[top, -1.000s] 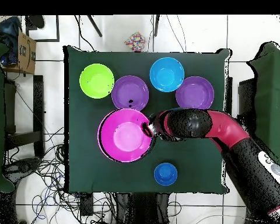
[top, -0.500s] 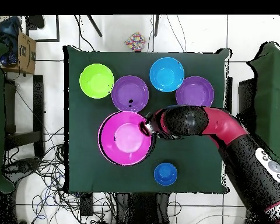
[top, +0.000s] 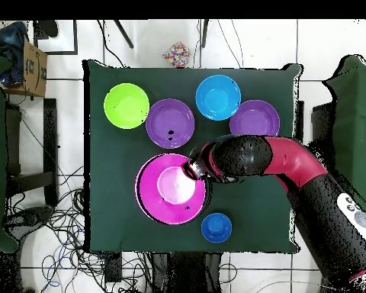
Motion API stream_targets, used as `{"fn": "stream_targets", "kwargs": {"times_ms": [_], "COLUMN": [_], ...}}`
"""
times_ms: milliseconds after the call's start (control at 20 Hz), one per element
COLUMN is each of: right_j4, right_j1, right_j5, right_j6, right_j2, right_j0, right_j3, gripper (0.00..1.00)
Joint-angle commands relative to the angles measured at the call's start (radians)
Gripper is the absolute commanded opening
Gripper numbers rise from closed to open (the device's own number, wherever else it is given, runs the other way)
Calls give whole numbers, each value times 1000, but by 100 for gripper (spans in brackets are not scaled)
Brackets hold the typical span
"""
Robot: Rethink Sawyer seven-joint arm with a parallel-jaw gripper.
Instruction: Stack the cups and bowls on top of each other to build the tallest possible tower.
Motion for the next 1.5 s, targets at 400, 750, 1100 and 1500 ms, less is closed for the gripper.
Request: {"fn": "stream_targets", "kwargs": {"times_ms": [400,750,1100,1500], "right_j4": [22,32,-2,-32], "right_j1": [-71,-85,-22,28], "right_j5": [120,128,55,11], "right_j6": [-14,-13,-18,-30], "right_j2": [-1,-4,-24,-33], "right_j0": [30,38,45,47], "right_j3": [-29,-48,-60,-78], "gripper": [0,0,0,0]}}
